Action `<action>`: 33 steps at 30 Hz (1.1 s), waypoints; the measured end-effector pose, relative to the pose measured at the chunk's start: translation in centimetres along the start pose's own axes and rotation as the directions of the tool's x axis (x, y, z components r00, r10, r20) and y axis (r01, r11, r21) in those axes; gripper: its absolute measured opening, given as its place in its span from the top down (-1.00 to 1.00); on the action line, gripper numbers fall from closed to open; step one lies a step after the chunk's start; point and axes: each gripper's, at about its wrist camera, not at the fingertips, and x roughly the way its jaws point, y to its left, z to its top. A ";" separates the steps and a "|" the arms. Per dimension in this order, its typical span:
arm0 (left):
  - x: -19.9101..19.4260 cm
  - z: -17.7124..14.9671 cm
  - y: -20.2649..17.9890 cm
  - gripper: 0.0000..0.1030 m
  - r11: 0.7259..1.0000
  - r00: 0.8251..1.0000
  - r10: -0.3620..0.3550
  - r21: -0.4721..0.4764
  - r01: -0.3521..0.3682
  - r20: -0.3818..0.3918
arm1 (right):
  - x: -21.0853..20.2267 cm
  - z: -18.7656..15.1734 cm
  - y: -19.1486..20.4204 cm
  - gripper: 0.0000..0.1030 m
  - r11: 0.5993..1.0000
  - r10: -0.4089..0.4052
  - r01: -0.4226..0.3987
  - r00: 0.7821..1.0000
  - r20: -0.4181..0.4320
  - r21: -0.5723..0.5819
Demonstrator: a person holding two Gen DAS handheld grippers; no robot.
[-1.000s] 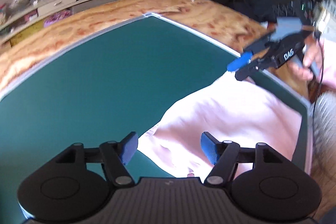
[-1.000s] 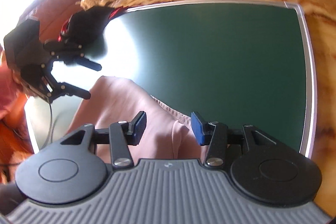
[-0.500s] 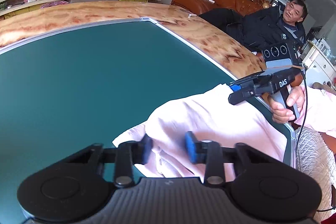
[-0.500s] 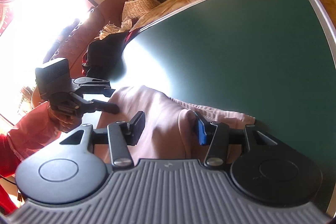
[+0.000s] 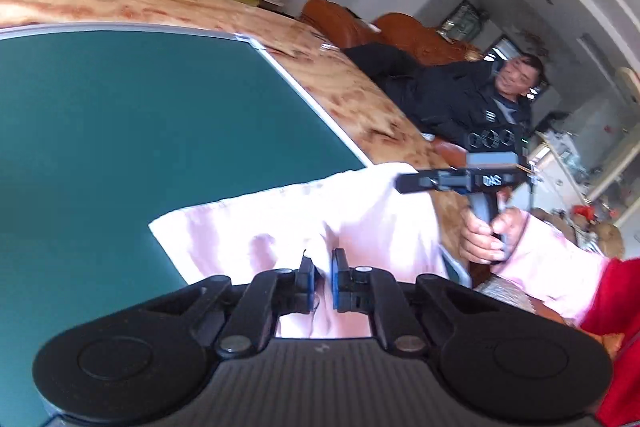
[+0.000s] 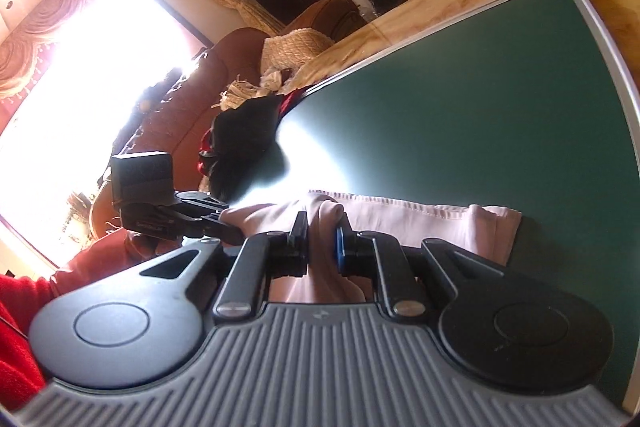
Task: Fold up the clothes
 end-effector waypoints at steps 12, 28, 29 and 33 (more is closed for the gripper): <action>1.8 0.2 1.8 0.27 0.973 0.974 0.228 -0.026 -0.228 -0.002 | 4.9 0.2 -1.7 0.46 0.969 -0.245 0.245 0.969 -0.029 0.000; 3.1 -1.7 -1.4 0.76 0.986 0.984 0.156 0.079 -0.149 -0.091 | 6.4 -0.5 -0.1 0.14 0.957 -0.290 0.291 0.956 0.034 -0.022; 3.1 -2.0 -1.6 0.78 0.986 0.984 0.152 0.077 -0.146 -0.089 | 6.3 -0.5 -0.1 0.14 0.956 -0.293 0.293 0.956 0.036 -0.023; 2.3 -3.1 -2.0 0.90 0.996 0.993 0.087 0.003 -0.088 -0.078 | 6.5 -0.5 -0.1 0.14 0.958 -0.286 0.286 0.958 0.032 -0.028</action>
